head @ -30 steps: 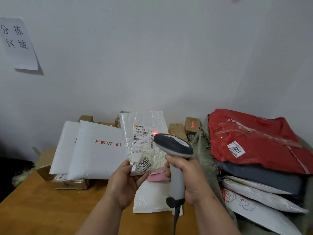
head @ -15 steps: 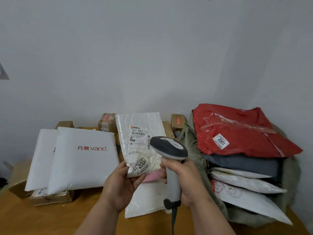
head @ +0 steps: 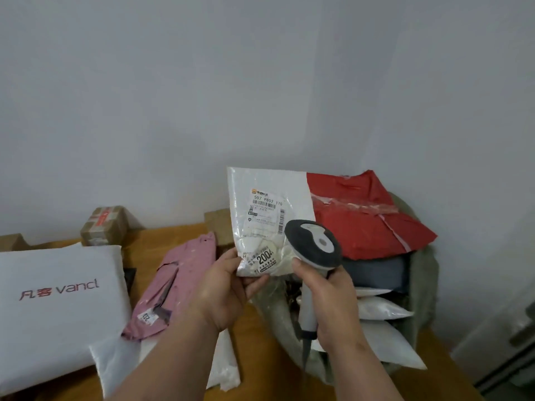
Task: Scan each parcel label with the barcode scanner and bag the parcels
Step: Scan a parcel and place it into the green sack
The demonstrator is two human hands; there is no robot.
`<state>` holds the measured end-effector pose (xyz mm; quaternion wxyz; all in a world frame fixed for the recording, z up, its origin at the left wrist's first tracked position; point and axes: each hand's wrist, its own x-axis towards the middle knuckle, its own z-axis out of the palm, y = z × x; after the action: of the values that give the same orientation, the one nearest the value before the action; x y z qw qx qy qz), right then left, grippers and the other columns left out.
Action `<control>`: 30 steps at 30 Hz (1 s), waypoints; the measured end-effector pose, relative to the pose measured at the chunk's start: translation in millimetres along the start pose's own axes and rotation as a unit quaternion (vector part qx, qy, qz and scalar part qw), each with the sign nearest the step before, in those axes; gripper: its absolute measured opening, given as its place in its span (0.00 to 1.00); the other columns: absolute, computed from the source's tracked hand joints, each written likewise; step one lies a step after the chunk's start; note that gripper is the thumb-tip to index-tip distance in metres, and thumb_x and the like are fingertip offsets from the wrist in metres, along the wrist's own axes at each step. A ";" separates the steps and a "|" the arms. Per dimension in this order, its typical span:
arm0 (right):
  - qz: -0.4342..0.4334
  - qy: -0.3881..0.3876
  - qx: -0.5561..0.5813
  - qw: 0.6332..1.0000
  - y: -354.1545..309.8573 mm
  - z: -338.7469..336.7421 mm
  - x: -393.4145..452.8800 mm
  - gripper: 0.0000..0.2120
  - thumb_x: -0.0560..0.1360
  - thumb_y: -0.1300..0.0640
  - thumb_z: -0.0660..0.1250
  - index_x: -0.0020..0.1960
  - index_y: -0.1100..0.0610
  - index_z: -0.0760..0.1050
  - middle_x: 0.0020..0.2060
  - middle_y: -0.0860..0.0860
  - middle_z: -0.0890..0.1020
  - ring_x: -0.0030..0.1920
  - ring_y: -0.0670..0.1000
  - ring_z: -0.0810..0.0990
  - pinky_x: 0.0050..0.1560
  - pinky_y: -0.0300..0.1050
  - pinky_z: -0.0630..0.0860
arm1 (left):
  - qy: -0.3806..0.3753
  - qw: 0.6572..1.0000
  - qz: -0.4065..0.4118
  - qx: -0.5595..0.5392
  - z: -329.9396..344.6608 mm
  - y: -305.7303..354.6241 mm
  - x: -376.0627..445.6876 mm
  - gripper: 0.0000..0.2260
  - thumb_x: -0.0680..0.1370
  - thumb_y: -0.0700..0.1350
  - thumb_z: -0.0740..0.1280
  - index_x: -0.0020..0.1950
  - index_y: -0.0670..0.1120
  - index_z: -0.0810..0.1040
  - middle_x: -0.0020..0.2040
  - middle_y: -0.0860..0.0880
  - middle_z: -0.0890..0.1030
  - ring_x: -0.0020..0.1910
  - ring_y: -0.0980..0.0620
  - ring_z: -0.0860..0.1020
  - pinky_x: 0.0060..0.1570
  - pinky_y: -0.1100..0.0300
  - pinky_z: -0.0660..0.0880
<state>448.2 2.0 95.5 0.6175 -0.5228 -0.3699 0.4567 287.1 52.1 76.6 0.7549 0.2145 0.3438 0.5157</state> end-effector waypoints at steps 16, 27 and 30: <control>0.021 -0.113 -0.227 0.967 -49.0 -38.5 225.4 0.08 0.72 0.49 0.74 0.48 0.48 0.78 0.44 0.46 0.84 0.46 0.46 0.81 0.51 0.49 0.79 | 0.211 0.815 0.171 0.512 101.6 7.2 155.1 0.20 0.73 0.37 0.68 0.63 0.51 0.78 0.46 0.55 0.81 0.44 0.56 0.81 0.44 0.59 0.79; 0.088 -0.183 -0.229 0.952 -10.6 -13.6 255.0 0.09 0.71 0.45 0.74 0.48 0.43 0.77 0.47 0.43 0.83 0.49 0.44 0.81 0.48 0.44 0.76 | 0.285 0.904 -0.041 0.315 44.2 40.7 219.7 0.24 0.73 0.62 0.71 0.59 0.46 0.80 0.49 0.44 0.84 0.47 0.41 0.83 0.46 0.47 0.82; 0.107 -0.180 -0.235 0.949 3.0 -13.4 258.7 0.09 0.69 0.45 0.75 0.46 0.45 0.78 0.45 0.45 0.86 0.48 0.46 0.84 0.53 0.48 0.79 | 0.289 0.917 -0.041 0.273 41.9 45.0 228.8 0.14 0.74 0.51 0.76 0.51 0.42 0.82 0.45 0.40 0.85 0.44 0.41 0.83 0.50 0.44 0.81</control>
<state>540.2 243.9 84.8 0.3473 -0.5987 -0.5138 0.5069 342.7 282.3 67.2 0.5552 0.2395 0.6831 0.4096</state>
